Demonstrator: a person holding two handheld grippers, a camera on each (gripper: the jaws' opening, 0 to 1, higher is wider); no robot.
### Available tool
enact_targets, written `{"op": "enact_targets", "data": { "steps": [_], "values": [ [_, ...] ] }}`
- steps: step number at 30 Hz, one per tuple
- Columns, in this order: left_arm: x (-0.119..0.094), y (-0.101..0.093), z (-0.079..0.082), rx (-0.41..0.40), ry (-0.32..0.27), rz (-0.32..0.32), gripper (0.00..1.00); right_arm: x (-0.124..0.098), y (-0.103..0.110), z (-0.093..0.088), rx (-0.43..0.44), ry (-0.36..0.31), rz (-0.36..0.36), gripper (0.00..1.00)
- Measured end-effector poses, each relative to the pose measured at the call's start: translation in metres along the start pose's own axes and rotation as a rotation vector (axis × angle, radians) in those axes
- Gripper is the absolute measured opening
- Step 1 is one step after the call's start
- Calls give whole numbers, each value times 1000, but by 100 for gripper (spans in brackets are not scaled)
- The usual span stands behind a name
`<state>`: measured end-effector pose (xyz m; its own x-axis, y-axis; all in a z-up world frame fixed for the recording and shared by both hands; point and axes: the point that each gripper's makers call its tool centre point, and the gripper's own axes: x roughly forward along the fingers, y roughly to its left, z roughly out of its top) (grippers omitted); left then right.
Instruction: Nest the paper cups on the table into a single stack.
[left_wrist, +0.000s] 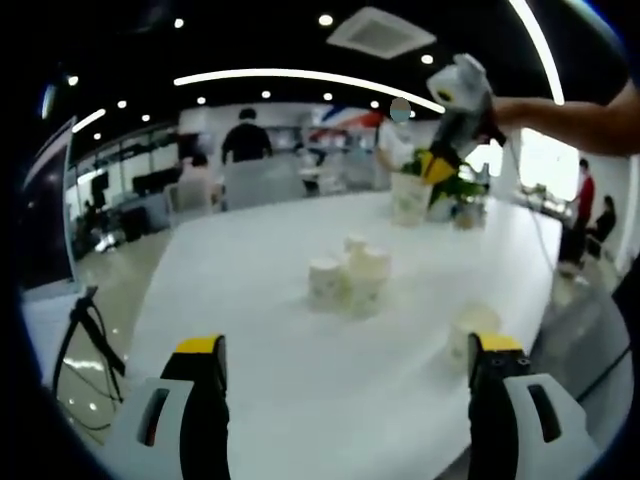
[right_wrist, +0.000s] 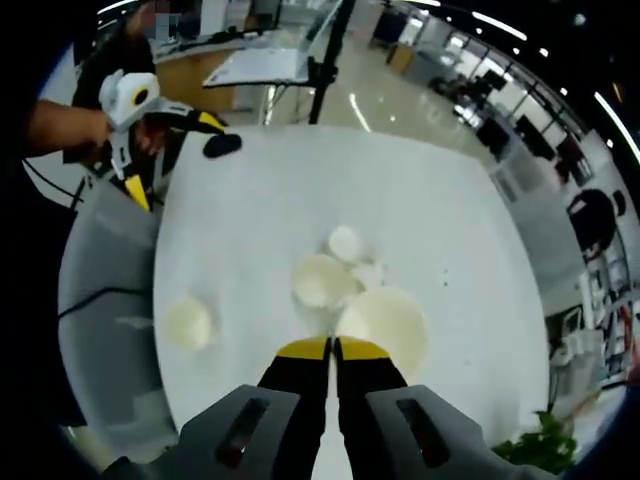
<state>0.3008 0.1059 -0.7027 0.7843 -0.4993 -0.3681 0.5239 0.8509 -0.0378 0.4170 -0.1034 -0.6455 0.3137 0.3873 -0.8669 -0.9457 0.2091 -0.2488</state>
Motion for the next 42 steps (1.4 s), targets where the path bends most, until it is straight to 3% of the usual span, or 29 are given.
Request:
{"op": "enact_targets", "data": {
  "steps": [9, 13, 16, 19, 42],
  "values": [
    [-2, 3, -4, -5, 25, 19, 99, -6, 12, 10, -16, -7, 9, 0],
    [-3, 0, -5, 46, 45, 13, 98, -10, 14, 14, -26, -14, -4, 0],
    [-5, 5, -1, 25, 34, 21, 98, -14, 16, 15, -20, -14, -4, 0],
    [-5, 6, -9, -7, 88, 22, 98, -16, 18, 16, -25, -9, -12, 0],
    [16, 9, 5, 39, 66, -50, 99, -27, 43, 24, -8, -5, -37, 0]
  ]
}}
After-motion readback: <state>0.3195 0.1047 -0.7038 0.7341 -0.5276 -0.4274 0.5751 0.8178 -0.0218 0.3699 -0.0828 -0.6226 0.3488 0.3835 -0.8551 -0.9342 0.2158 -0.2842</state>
